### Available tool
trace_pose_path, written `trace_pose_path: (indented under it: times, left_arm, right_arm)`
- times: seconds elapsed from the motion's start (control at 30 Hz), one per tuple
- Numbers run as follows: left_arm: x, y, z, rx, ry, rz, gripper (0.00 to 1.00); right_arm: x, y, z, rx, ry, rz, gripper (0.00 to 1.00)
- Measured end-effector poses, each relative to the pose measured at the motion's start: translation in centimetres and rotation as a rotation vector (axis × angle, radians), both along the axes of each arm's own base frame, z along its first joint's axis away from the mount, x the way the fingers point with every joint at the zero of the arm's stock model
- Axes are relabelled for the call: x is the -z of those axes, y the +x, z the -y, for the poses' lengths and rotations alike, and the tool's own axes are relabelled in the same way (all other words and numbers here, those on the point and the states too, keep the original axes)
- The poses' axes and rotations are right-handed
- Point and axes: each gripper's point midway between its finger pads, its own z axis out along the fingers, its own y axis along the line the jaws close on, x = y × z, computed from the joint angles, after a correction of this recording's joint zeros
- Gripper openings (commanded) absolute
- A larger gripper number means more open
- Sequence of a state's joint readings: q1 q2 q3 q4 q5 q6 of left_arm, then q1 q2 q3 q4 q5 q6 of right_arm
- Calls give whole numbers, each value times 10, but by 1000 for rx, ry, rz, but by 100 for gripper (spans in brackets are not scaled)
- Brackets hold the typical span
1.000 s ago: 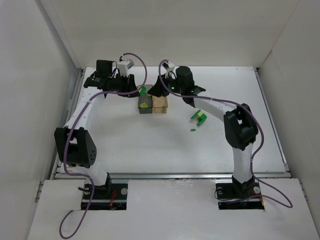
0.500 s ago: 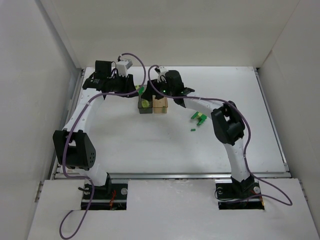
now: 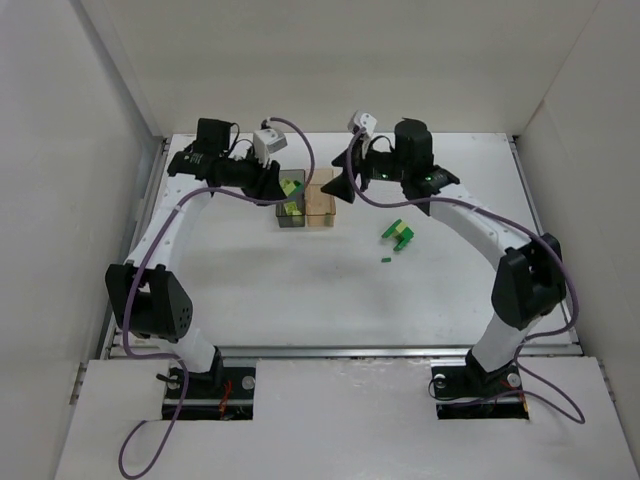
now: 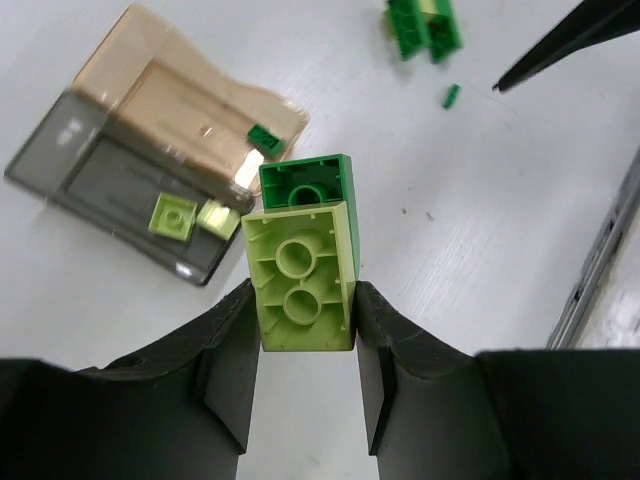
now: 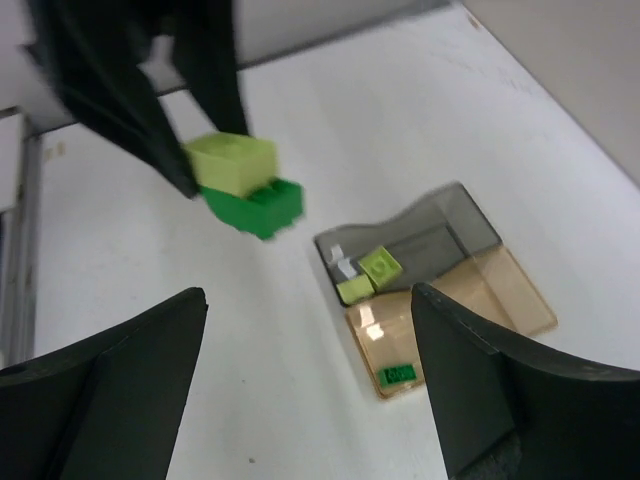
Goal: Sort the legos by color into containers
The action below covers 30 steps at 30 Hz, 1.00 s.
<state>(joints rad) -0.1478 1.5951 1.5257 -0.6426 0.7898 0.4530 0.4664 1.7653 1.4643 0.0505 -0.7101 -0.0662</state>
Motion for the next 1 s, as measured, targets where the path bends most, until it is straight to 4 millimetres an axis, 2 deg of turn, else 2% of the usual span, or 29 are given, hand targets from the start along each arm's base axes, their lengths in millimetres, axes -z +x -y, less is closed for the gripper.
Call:
trace_pose_path:
  times: [0.07, 0.13, 0.3, 0.4, 0.53, 0.57, 0.6, 0.7, 0.77, 0.8, 0.83, 1.0]
  left_arm:
    - [-10, -11, 14, 125, 8, 59, 0]
    - [-20, -23, 28, 232, -1, 107, 0]
    - [-32, -48, 51, 411, -27, 168, 0]
    - [-31, -56, 56, 451, -31, 167, 0]
    - [-30, -61, 57, 472, -32, 166, 0]
    - [-30, -61, 57, 474, -31, 167, 0]
    - [-30, -61, 57, 476, -31, 169, 0]
    - [-31, -59, 56, 477, -22, 185, 0]
    - [-30, -59, 56, 482, -17, 190, 0]
    - [-30, -59, 56, 485, -17, 193, 0]
    - [-31, -59, 56, 485, -17, 194, 0]
    - [-31, -58, 56, 467, -22, 178, 0]
  right_arm:
    - [-22, -24, -5, -127, 20, 97, 88]
    - [-32, -42, -15, -214, 36, 141, 88]
    - [-12, -72, -38, -388, 38, 121, 88]
    - [-2, -75, -40, -421, 36, 102, 83]
    - [-1, -77, -40, -433, 35, 96, 75]
    - [-1, -77, -40, -433, 35, 98, 71]
    - [0, -77, -40, -432, 34, 98, 60]
    - [4, -80, -39, -442, 35, 80, 44]
    - [5, -82, -39, -448, 37, 69, 30]
    - [5, -83, -39, -451, 38, 63, 20]
    - [4, -83, -39, -453, 39, 63, 1]
    - [5, -83, -38, -448, 39, 56, 0]
